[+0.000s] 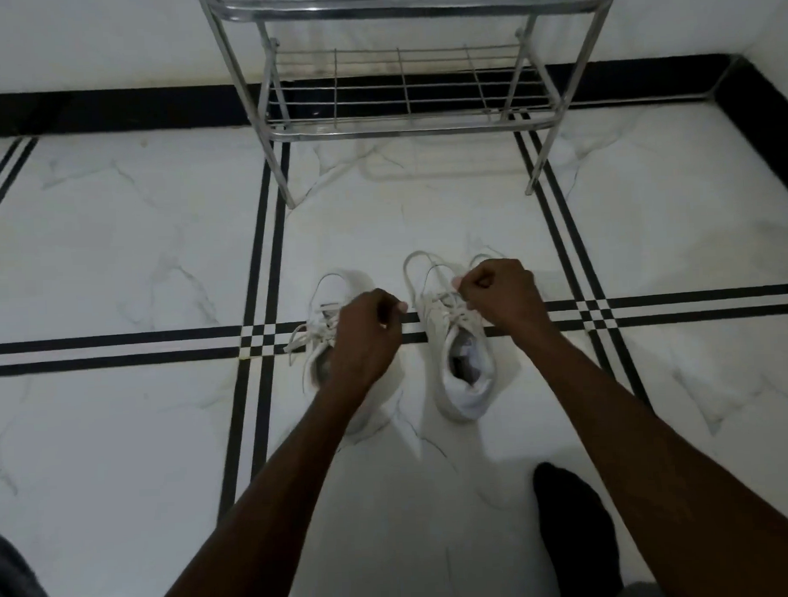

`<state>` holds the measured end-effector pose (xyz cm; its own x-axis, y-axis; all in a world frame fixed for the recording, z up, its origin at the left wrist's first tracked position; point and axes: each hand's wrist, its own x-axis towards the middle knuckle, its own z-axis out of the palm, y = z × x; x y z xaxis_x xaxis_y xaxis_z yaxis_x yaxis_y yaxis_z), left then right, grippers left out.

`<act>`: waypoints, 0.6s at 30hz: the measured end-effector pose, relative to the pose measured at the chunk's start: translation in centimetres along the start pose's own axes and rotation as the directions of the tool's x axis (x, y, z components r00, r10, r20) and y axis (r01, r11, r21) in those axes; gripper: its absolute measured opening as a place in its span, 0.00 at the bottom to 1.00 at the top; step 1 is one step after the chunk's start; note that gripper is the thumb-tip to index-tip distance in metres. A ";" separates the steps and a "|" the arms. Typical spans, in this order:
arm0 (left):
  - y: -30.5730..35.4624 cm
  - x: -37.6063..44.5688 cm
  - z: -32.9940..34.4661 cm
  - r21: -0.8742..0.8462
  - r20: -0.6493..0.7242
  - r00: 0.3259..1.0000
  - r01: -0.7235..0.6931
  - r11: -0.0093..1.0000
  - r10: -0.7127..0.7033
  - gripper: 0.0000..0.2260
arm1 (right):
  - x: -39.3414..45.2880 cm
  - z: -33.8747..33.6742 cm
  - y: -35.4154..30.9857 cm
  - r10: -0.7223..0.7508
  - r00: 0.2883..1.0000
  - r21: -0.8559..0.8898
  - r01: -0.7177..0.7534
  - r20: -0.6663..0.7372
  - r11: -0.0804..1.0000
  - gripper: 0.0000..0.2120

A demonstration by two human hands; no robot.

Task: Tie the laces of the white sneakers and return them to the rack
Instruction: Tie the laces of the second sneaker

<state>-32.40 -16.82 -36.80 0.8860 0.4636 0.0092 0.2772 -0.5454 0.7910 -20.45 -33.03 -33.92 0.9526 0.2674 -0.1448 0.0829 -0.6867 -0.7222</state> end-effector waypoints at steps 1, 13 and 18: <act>0.4 0.0 1.1 -0.031 0.058 0.998 0.017 0.999 -0.015 0.09 | 0.2 -0.7 0.8 0.047 0.999 -0.024 -0.048 -0.024 0.999 0.13; 2.5 1.9 6.2 -0.014 0.240 0.971 0.024 1.000 -0.019 0.10 | -0.9 0.8 4.4 0.049 0.991 -0.026 -0.046 0.123 0.999 0.09; 2.0 1.1 5.8 -0.011 0.132 0.990 0.044 0.999 -0.042 0.03 | -0.8 1.6 4.2 0.044 0.998 0.026 -0.046 0.042 0.999 0.02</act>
<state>-28.71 -21.45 -38.70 0.9149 0.3897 -0.1052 0.3119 -0.5171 0.7971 -21.37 -35.03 -37.90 0.9421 0.2651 -0.2053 0.0318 -0.6803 -0.7323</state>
